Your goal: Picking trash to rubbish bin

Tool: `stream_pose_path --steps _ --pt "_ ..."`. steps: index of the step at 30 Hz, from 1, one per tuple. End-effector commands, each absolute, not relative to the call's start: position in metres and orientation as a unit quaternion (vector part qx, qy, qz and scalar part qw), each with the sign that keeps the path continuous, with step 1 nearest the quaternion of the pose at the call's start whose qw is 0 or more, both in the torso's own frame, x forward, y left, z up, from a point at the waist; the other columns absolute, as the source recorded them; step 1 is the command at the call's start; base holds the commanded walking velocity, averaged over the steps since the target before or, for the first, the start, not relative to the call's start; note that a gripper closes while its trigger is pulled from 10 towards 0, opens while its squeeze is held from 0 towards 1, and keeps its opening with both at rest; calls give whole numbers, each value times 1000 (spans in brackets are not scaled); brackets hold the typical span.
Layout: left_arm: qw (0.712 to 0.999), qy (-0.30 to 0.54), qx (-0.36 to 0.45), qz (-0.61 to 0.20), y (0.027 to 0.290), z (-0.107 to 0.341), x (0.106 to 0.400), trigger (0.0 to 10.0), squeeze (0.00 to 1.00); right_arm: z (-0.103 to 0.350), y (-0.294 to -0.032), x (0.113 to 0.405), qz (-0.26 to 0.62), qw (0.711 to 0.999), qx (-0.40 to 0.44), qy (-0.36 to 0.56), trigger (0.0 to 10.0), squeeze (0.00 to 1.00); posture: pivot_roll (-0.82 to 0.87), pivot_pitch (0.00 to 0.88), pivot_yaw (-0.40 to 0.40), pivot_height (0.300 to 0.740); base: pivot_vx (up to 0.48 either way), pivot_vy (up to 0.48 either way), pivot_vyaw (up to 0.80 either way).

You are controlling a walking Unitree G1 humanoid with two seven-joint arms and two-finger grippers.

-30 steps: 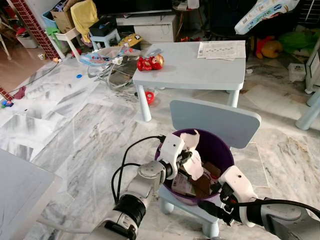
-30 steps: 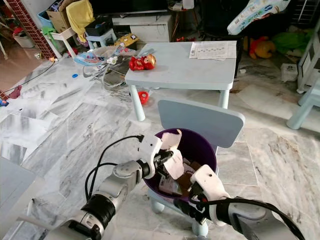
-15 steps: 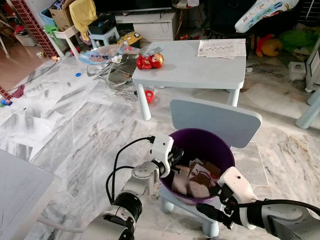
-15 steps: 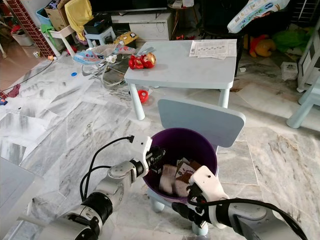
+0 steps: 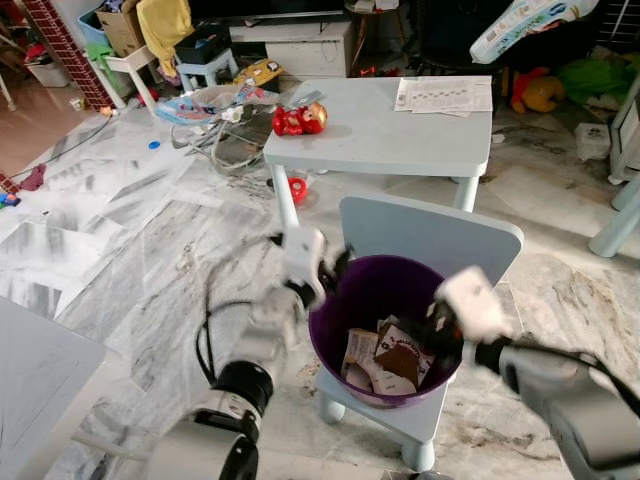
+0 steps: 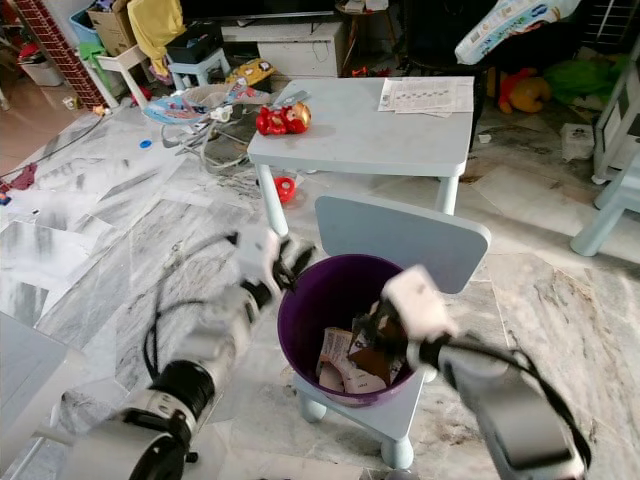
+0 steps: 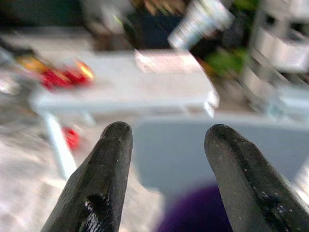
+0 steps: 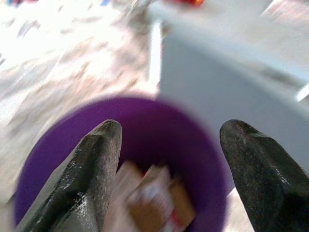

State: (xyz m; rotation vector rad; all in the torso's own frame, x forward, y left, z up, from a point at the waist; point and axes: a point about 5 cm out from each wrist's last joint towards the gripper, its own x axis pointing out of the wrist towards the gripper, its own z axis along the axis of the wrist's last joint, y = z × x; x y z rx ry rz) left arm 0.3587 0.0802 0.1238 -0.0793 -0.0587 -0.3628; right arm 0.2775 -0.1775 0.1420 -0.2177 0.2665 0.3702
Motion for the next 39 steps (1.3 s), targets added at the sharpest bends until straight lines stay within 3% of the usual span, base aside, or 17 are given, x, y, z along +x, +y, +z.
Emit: stream_pose_path --steps 1,7,15,20,21,22,23,30,39 --pt "989 -58 -34 -133 97 132 360 10000 1000 149 -177 284 165 976 -100 101 10000 39 -149 79 127 740 0 0 0" --pt "995 -101 -5 -22 135 147 356 10000 1000 169 -164 303 146 986 -75 30 10000 0 -104 72 108 740 0 0 0" --pt "983 -129 45 123 204 157 326 10000 1000 206 -129 326 162 984 -16 -70 10000 0 -77 53 94 740 0 0 0" --pt "975 -144 63 157 216 166 320 10000 1000 216 -119 331 167 981 -2 -100 10000 0 -59 40 87 740 0 0 0" --pt "974 -149 69 158 213 171 318 10000 553 217 -116 332 169 980 -1 -106 10000 0 -55 35 84 740 0 0 0" --pt "974 -149 69 158 213 171 318 10000 553 217 -116 332 169 980 -1 -106 10000 0 -55 35 84 740 0 0 0" --pt "973 -154 72 157 209 176 317 10000 0 217 -114 334 172 979 -3 -111 10000 0 -53 32 82 740 0 0 0" --pt "975 -159 66 138 193 184 317 10000 0 214 -108 335 176 978 -6 -115 10000 0 -52 32 80 740 0 0 457" --pt "978 -140 57 141 193 184 316 10000 0 211 -108 336 172 978 7 -116 10000 0 -45 37 91 740 0 0 800"
